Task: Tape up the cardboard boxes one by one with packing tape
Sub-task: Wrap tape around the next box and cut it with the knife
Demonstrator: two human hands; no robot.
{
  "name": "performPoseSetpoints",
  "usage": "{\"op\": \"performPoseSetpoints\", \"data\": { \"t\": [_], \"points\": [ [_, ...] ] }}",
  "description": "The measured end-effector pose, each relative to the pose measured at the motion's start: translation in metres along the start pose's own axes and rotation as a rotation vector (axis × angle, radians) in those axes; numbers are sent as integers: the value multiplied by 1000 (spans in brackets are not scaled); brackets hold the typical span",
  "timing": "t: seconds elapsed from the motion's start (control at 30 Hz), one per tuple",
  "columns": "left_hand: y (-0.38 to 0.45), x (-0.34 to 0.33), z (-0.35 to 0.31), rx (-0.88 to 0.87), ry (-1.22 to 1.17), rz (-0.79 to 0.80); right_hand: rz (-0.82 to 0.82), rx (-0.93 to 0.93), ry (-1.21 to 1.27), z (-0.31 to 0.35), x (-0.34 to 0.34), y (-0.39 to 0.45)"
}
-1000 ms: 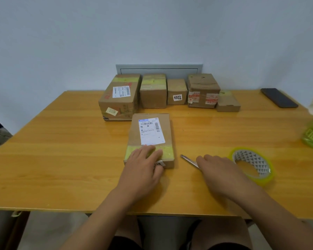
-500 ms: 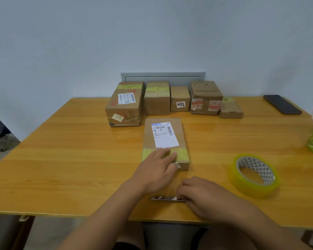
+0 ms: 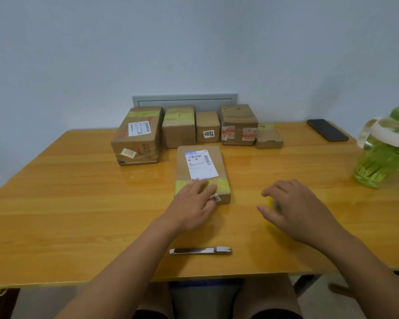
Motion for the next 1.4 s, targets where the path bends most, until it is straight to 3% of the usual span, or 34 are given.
{"op": "performPoseSetpoints", "data": {
  "t": [0.13,0.3,0.4,0.57,0.73,0.83,1.4],
  "points": [
    [5,5,-5,-17,26,21,50,-118,-140,-17,0,-13],
    [10,4,-6,-25,16,4,231,-100,-154,-16,-10,-25],
    [7,3,-15,-44,-13,-50,155,-64,-93,-18,-16,-28],
    [2,14,-42,-85,-350,-162,-182,123,-4,-20,-31,-27],
    [-3,22,-49,-100,-761,-178,-273,270,149,-5,-33,-18],
    [-9,29,-45,-113,-882,-182,-267,284,231,0,-33,-16],
    [-37,10,-36,-158,-543,-482,-324,243,259,22,-51,1]
  ]
}}
Point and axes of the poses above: each hand's wrist, its own y-axis towards the middle knuckle, its own x-axis out of the back of the hand, z = x × y, the point moved 1 cm from there along y, towards the middle knuckle, and after that the axes turned 3 degrees about z, right-handed, at the moved point
